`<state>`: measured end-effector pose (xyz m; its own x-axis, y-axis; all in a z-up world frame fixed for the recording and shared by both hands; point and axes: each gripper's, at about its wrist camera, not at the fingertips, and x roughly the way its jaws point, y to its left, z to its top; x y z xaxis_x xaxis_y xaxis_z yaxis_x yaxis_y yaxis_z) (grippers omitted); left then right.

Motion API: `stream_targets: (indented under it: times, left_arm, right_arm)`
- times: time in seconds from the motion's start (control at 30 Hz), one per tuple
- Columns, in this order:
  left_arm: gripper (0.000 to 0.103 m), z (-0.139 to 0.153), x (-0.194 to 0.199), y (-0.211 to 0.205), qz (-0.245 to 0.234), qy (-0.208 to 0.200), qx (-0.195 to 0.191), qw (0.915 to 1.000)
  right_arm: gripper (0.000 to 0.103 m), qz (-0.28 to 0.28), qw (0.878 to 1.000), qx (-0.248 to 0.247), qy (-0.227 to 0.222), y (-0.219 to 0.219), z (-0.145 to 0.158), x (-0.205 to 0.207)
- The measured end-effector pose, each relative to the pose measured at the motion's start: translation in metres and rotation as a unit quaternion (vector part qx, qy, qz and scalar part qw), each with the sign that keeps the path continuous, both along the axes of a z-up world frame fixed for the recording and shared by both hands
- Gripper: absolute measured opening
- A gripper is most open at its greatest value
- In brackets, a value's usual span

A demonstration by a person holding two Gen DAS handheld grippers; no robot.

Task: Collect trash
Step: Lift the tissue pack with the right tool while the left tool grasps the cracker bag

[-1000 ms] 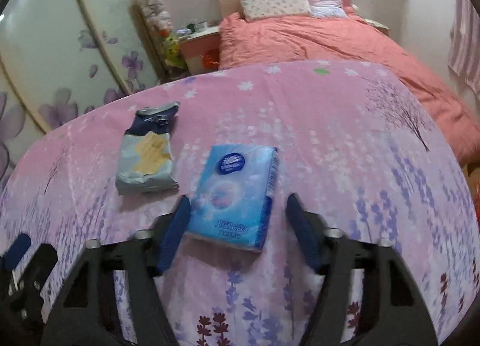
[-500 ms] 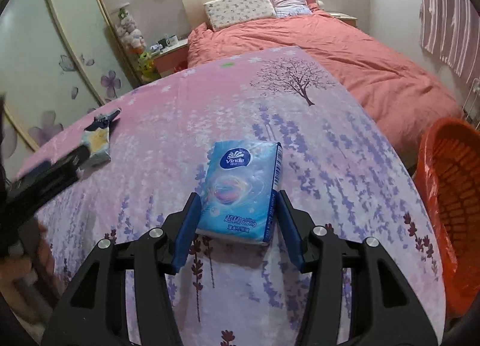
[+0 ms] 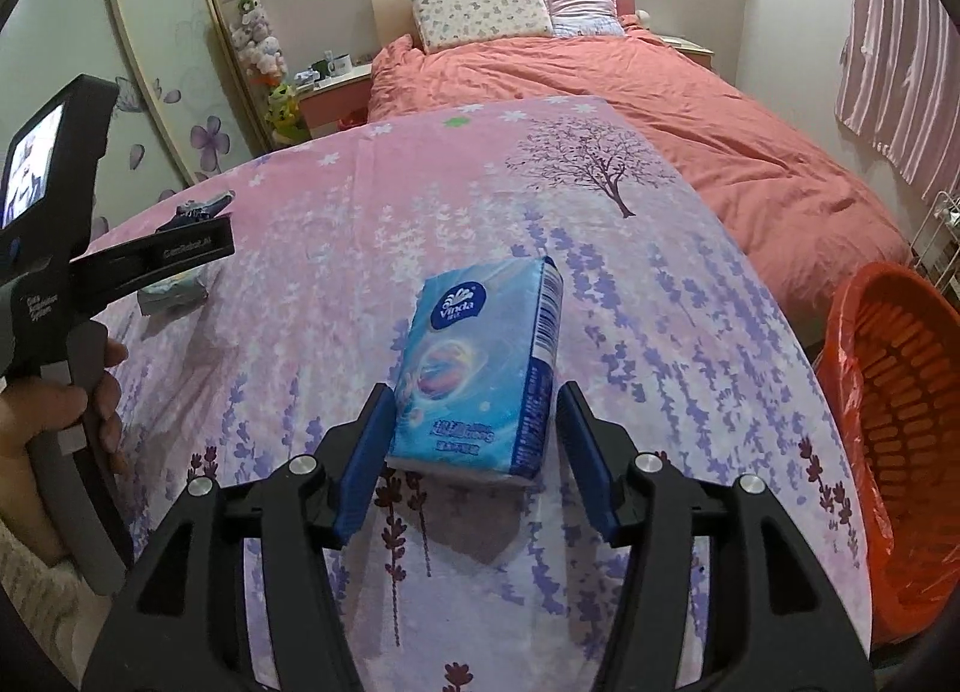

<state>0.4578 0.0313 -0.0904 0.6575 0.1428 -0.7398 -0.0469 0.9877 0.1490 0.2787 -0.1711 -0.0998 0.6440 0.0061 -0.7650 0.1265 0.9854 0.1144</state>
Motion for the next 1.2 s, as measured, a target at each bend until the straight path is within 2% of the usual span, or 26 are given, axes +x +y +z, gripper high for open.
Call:
stream_targets:
  times: [0.2,0.47,0.77,0.87,0.93,0.97,1.07,1.1,1.13,1.2]
  left_arm:
    - [0.079,-0.008,0.01,0.007,0.008,0.03,-0.016,0.9994]
    - [0.076,-0.011,0.012,0.025,0.028,0.037,-0.063,0.997]
    - [0.073,-0.012,0.01,0.03,0.031,0.038,-0.072,0.9962]
    - [0.065,-0.011,0.01,0.03,0.029,0.036,-0.07,0.9965]
    - [0.052,-0.01,0.008,0.029,0.018,0.033,-0.068,0.997]
    - [0.051,-0.009,0.008,0.027,0.014,0.032,-0.063,0.9974]
    - [0.049,-0.008,0.004,0.027,0.007,0.032,-0.067,0.9972]
    - [0.048,-0.008,-0.003,0.028,0.001,0.032,-0.069,0.9971]
    - [0.047,-0.008,-0.008,0.027,-0.004,0.032,-0.068,0.9972]
    - [0.047,-0.008,-0.026,0.026,-0.018,0.032,-0.061,0.9975]
  right_arm:
    - [0.056,0.0,1.0,-0.003,0.001,0.001,-0.001,0.001]
    - [0.057,0.001,1.0,-0.006,0.002,0.001,-0.002,0.001]
    - [0.063,0.009,0.999,-0.04,0.014,0.009,-0.004,0.005]
    - [0.063,0.009,0.999,-0.04,0.014,0.008,-0.004,0.004]
    - [0.063,0.009,0.999,-0.041,0.014,0.007,-0.004,0.003]
    - [0.063,0.009,0.999,-0.04,0.014,0.007,-0.004,0.003]
    - [0.053,-0.001,0.999,-0.036,0.011,0.003,-0.003,0.002]
    - [0.048,-0.009,1.0,-0.028,0.008,-0.002,-0.002,0.001]
    - [0.038,-0.016,1.0,-0.026,0.007,-0.005,-0.002,0.0]
    - [0.029,-0.016,1.0,-0.023,0.005,-0.012,-0.001,-0.003]
